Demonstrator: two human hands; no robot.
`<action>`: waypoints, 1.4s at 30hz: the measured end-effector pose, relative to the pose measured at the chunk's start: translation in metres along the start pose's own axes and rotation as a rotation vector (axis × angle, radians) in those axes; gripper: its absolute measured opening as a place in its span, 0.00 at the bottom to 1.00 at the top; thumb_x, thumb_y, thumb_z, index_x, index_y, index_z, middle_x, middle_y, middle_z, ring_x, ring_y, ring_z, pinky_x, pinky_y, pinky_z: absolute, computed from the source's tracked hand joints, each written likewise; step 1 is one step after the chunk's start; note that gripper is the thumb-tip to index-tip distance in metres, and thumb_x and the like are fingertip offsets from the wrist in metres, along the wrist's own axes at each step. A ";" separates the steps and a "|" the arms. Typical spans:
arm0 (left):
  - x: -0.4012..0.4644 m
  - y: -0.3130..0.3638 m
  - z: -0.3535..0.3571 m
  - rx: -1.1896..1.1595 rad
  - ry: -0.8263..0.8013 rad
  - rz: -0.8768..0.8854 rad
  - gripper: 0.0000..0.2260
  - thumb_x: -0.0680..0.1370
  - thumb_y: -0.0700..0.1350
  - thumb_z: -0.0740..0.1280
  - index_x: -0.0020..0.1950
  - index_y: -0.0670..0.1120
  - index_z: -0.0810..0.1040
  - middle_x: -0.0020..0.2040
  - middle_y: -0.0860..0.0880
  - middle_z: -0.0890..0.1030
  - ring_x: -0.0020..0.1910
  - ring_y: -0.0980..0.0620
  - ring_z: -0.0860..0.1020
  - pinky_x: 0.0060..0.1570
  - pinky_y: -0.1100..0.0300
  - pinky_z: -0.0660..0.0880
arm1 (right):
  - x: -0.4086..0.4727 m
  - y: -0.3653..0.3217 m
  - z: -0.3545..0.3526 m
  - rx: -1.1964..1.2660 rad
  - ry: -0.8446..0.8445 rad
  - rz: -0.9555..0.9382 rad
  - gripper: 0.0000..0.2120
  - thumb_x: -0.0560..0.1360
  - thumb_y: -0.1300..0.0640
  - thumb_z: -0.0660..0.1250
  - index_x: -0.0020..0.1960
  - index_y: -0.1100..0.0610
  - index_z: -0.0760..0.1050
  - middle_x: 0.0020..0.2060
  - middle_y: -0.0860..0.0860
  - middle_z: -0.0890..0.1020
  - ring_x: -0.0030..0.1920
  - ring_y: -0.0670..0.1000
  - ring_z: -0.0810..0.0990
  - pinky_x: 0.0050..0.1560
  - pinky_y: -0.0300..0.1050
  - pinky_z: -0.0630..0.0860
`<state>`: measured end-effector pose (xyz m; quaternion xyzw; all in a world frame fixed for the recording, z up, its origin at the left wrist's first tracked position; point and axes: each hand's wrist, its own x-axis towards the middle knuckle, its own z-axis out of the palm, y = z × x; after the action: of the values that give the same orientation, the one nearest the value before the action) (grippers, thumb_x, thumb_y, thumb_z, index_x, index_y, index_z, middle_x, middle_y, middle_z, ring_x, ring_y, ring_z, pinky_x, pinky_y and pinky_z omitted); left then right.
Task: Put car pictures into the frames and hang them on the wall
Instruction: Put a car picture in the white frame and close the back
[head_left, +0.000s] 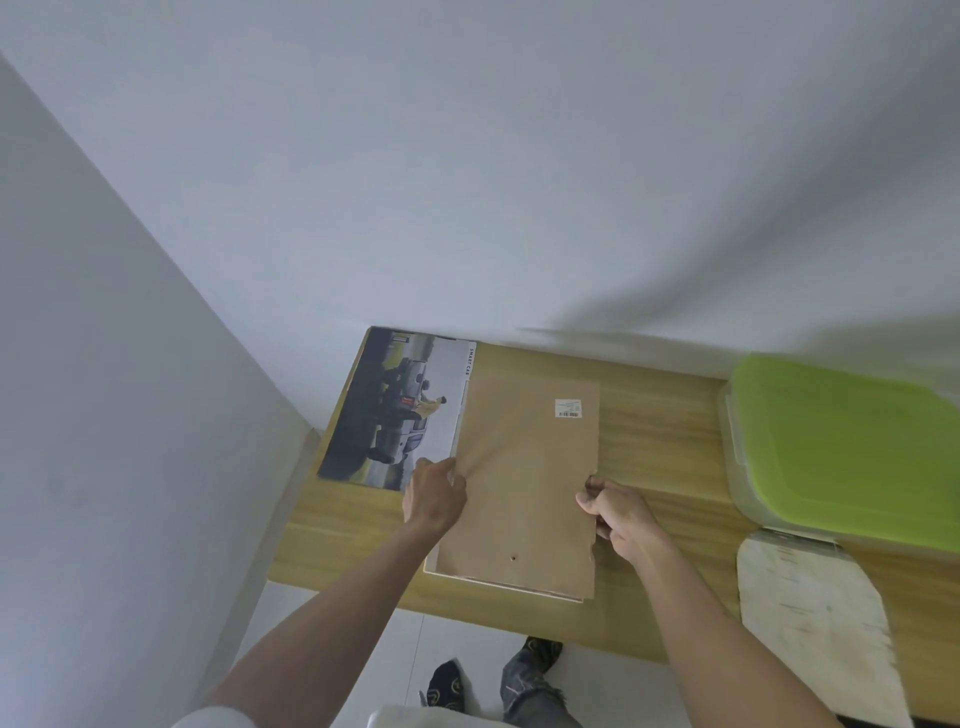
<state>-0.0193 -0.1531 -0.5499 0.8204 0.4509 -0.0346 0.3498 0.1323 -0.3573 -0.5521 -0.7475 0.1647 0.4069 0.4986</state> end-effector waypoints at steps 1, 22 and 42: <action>-0.001 0.000 0.000 -0.024 0.018 0.005 0.18 0.80 0.48 0.63 0.68 0.46 0.75 0.63 0.44 0.73 0.56 0.44 0.78 0.54 0.53 0.76 | 0.000 -0.001 -0.001 0.003 -0.006 -0.001 0.12 0.73 0.68 0.71 0.51 0.53 0.80 0.43 0.49 0.82 0.43 0.49 0.76 0.40 0.44 0.68; -0.014 0.129 0.079 -0.151 -0.310 0.213 0.15 0.68 0.32 0.63 0.51 0.41 0.81 0.38 0.44 0.80 0.37 0.47 0.76 0.38 0.56 0.77 | 0.003 0.007 -0.116 -0.502 0.435 -0.257 0.13 0.76 0.63 0.66 0.59 0.65 0.79 0.56 0.60 0.82 0.58 0.61 0.79 0.55 0.49 0.75; -0.043 0.167 0.132 0.539 -0.383 0.444 0.10 0.74 0.29 0.63 0.54 0.34 0.77 0.62 0.37 0.70 0.60 0.39 0.70 0.56 0.51 0.77 | 0.022 0.027 -0.125 -1.011 0.520 -0.366 0.16 0.80 0.54 0.60 0.67 0.55 0.72 0.62 0.57 0.72 0.62 0.58 0.70 0.56 0.51 0.74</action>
<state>0.1173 -0.3219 -0.5430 0.9390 0.1641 -0.2278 0.1987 0.1838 -0.4763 -0.5642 -0.9834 -0.0639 0.1460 0.0864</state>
